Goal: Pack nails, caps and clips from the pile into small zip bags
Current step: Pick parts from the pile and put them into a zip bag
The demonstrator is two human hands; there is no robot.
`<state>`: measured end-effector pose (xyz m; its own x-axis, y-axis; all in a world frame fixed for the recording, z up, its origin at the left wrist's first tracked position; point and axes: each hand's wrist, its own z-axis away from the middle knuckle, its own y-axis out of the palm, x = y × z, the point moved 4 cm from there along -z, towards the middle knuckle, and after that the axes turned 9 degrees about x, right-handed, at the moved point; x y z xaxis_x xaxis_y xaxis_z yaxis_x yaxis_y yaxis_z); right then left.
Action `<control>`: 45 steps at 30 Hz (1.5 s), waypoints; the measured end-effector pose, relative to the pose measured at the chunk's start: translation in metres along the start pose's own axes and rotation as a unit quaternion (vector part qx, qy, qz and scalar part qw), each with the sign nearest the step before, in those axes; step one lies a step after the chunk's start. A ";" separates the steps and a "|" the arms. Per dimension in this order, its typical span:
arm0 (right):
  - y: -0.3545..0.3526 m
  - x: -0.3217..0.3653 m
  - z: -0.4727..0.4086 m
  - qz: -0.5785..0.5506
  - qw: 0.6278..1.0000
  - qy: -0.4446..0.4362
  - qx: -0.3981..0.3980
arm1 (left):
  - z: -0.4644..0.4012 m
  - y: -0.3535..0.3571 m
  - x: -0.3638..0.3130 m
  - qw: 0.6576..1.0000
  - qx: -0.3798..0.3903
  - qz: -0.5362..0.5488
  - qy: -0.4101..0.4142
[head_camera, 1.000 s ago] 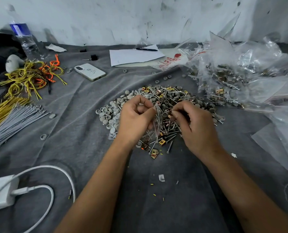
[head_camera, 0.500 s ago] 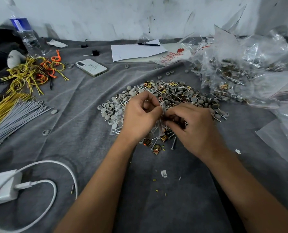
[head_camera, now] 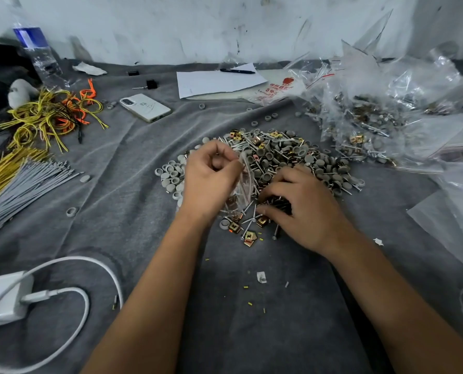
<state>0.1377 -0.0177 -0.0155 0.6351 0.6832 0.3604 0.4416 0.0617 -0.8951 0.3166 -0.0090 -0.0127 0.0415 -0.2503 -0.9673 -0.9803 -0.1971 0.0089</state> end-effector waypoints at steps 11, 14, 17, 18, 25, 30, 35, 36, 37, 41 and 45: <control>0.002 0.000 0.000 0.034 0.998 0.046 0.018 | -0.002 -0.027 -0.001 0.982 -0.119 0.143 -0.020; -0.003 -0.003 -0.001 0.000 0.997 0.061 -0.037 | -0.003 -0.023 0.001 0.986 -0.103 0.130 -0.021; -0.012 -0.006 0.000 -0.085 0.988 0.078 -0.100 | -0.003 -0.020 0.003 0.987 -0.097 0.129 -0.018; -0.014 -0.006 0.000 -0.100 0.986 0.077 -0.111 | -0.003 -0.021 0.003 0.986 -0.099 0.133 -0.019; -0.005 0.004 -0.001 0.015 0.996 0.050 -0.078 | -0.004 -0.030 0.001 0.969 -0.141 0.205 -0.016; 0.015 0.040 -0.016 0.102 0.992 -0.077 -0.002 | -0.005 -0.033 0.001 0.963 -0.148 0.223 -0.013; 0.018 0.040 -0.028 0.107 0.991 -0.066 0.051 | -0.005 -0.032 0.002 0.963 -0.137 0.230 -0.007; 0.018 0.040 -0.031 0.104 0.991 -0.062 0.058 | -0.005 -0.031 0.001 0.964 -0.135 0.230 -0.007; 0.018 0.040 -0.033 0.103 0.991 -0.055 0.064 | -0.005 -0.031 0.001 0.964 -0.134 0.229 -0.008; 0.020 0.036 -0.040 0.061 0.992 -0.017 0.113 | -0.004 -0.028 0.000 0.966 -0.130 0.222 -0.016; 0.019 0.034 -0.036 -0.015 0.989 -0.014 0.149 | -0.004 -0.028 -0.002 0.967 -0.126 0.220 -0.013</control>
<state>0.1902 -0.0195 -0.0115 0.6057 0.6971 0.3837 0.2508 0.2904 -0.9235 0.3447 -0.0066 -0.0100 -0.3765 -0.3382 -0.8625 -0.8242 -0.3029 0.4786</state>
